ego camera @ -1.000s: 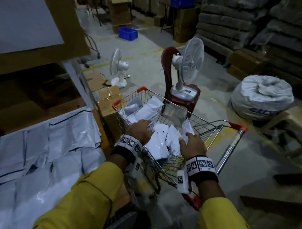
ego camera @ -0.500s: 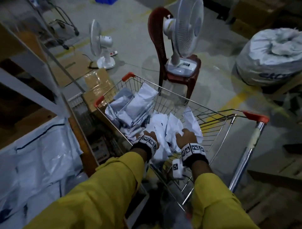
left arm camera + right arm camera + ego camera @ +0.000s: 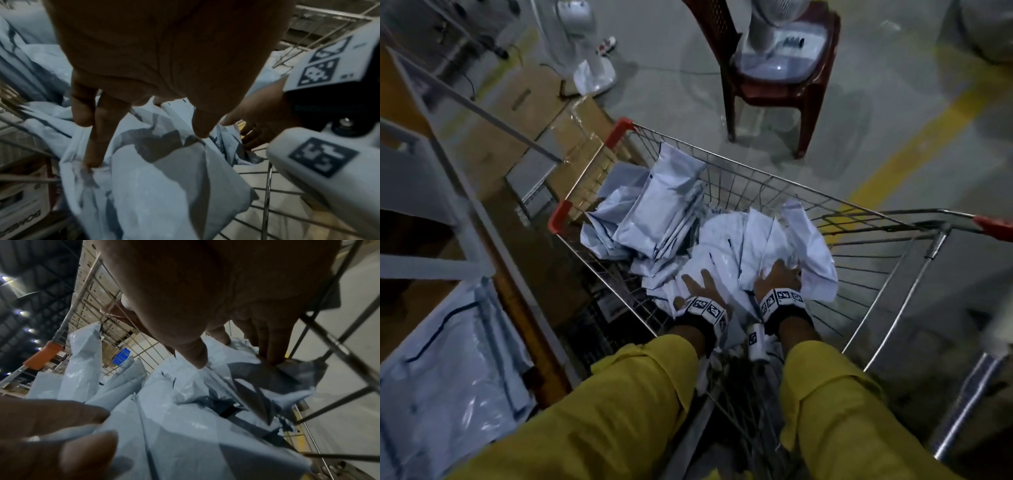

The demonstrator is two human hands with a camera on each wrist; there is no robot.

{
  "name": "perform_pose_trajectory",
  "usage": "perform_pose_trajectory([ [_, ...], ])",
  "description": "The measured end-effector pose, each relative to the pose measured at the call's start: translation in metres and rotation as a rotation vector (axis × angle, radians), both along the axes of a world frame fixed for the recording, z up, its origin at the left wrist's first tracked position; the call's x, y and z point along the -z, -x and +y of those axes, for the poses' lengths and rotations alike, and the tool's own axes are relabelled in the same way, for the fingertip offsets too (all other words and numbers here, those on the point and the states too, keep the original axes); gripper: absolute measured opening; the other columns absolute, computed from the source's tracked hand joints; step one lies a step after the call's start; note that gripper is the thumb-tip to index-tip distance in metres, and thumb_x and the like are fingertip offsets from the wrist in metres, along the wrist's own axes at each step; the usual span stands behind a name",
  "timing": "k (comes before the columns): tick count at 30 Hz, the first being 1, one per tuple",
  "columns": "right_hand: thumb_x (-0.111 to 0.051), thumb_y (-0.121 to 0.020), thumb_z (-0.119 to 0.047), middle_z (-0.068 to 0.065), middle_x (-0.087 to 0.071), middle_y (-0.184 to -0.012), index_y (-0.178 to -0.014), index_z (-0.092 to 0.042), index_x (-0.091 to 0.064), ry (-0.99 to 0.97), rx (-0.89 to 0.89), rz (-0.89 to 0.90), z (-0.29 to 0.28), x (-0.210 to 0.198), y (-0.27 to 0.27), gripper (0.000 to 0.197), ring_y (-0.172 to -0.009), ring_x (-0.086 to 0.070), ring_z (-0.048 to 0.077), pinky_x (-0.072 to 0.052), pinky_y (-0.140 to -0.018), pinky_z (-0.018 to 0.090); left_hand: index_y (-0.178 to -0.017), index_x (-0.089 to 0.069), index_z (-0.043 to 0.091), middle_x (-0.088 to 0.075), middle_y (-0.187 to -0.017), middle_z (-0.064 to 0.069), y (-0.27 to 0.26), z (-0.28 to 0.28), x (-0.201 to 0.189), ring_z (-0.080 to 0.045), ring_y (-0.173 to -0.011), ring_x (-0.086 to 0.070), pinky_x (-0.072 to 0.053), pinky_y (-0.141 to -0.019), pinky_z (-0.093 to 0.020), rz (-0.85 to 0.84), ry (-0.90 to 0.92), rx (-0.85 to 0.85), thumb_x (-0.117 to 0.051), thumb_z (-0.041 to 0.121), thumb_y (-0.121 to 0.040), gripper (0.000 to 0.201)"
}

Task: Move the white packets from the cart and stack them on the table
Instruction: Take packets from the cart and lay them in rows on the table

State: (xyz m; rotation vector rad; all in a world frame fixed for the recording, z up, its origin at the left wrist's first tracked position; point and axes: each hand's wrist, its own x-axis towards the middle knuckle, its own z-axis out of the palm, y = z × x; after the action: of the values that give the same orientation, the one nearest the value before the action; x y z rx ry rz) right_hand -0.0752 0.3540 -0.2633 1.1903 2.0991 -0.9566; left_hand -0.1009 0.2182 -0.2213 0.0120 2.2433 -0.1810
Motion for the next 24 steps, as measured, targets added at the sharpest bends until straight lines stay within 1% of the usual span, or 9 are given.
perform_pose_trajectory([
  [2,-0.053,-0.097,-0.035,0.026,-0.012,-0.162,-0.159,-0.012,-0.012,0.019,-0.042,-0.031,-0.001,0.005,0.003,0.077,-0.149,-0.016,0.041,-0.024,-0.118,0.051,-0.16,0.007,0.021,0.013,-0.164,-0.022,-0.003,0.004,0.007,-0.046,-0.151,-0.005,-0.017,-0.118,-0.06,0.044,-0.029,-0.078,-0.061,0.049,-0.094,0.099],
  [4,-0.053,-0.098,-0.042,0.025,-0.002,-0.164,-0.16,-0.017,0.001,0.015,-0.08,-0.025,-0.003,0.013,0.002,0.086,-0.151,-0.006,0.04,-0.017,-0.12,0.052,-0.159,0.013,0.027,0.018,-0.164,-0.019,-0.006,0.004,0.014,-0.044,-0.151,-0.007,-0.018,-0.116,-0.06,0.087,-0.005,-0.099,-0.059,0.067,-0.086,0.11],
  [6,-0.052,-0.098,-0.046,0.024,0.0,-0.164,-0.16,-0.02,0.006,-0.004,-0.102,-0.004,-0.003,0.017,0.0,0.089,-0.151,-0.006,0.041,-0.015,-0.12,0.052,-0.158,0.018,0.029,0.022,-0.163,-0.019,-0.01,0.004,0.018,-0.045,-0.149,-0.013,-0.022,-0.114,-0.06,0.122,0.021,-0.095,-0.056,0.078,-0.08,0.118],
  [10,-0.046,-0.099,-0.039,0.024,-0.011,-0.162,-0.16,-0.026,0.002,-0.042,-0.124,-0.019,0.0,0.021,0.003,0.08,-0.149,-0.013,0.04,-0.015,-0.12,0.052,-0.159,0.013,0.029,0.017,-0.163,-0.02,-0.009,0.01,0.014,-0.048,-0.136,-0.037,-0.038,-0.105,-0.056,0.127,0.004,-0.148,-0.068,0.057,-0.085,0.113],
  [13,-0.043,-0.098,-0.032,0.028,-0.015,-0.159,-0.16,-0.033,-0.009,-0.028,-0.094,-0.056,0.002,0.023,0.008,0.071,-0.147,-0.018,0.043,-0.02,-0.118,0.052,-0.157,0.019,0.033,0.022,-0.162,-0.022,-0.003,0.01,0.008,-0.048,-0.14,-0.028,-0.038,-0.106,-0.056,0.063,0.008,-0.181,-0.069,0.054,-0.086,0.115],
  [16,-0.044,-0.096,-0.023,0.03,-0.027,-0.152,-0.156,-0.031,-0.028,0.026,-0.037,-0.008,0.007,0.014,0.015,0.063,-0.136,-0.031,0.048,-0.033,-0.111,0.05,-0.159,0.011,0.035,0.014,-0.162,-0.026,0.009,0.007,-0.006,-0.048,-0.146,-0.016,-0.028,-0.114,-0.053,0.034,-0.027,-0.209,-0.066,0.053,-0.088,0.106],
  [19,-0.036,-0.102,-0.021,0.021,-0.02,-0.161,-0.156,-0.022,-0.027,0.02,-0.077,0.009,0.01,0.002,0.014,0.055,-0.146,-0.02,0.044,-0.024,-0.116,0.049,-0.16,0.001,0.03,0.005,-0.162,-0.028,0.014,0.001,-0.016,-0.048,-0.148,-0.01,-0.019,-0.118,-0.052,0.084,-0.094,-0.246,-0.062,0.056,-0.089,0.098],
  [22,-0.044,-0.101,-0.033,0.024,-0.014,-0.162,-0.155,-0.023,-0.032,-0.015,-0.083,-0.005,0.003,0.008,0.007,0.056,-0.148,-0.016,0.044,-0.021,-0.117,0.048,-0.161,-0.007,0.026,-0.007,-0.163,-0.024,0.009,-0.005,-0.026,-0.046,-0.147,-0.017,-0.02,-0.118,-0.054,0.164,-0.164,-0.223,-0.046,0.075,-0.084,0.1],
  [24,-0.047,-0.096,-0.062,0.023,0.002,-0.164,-0.158,-0.026,-0.026,-0.028,-0.103,-0.021,-0.006,0.01,0.004,0.075,-0.149,-0.012,0.043,-0.019,-0.118,0.052,-0.16,-0.01,0.029,-0.01,-0.163,-0.021,0.005,-0.009,-0.042,-0.044,-0.147,-0.019,-0.022,-0.117,-0.055,0.19,-0.194,-0.209,-0.042,0.076,-0.079,0.099],
])
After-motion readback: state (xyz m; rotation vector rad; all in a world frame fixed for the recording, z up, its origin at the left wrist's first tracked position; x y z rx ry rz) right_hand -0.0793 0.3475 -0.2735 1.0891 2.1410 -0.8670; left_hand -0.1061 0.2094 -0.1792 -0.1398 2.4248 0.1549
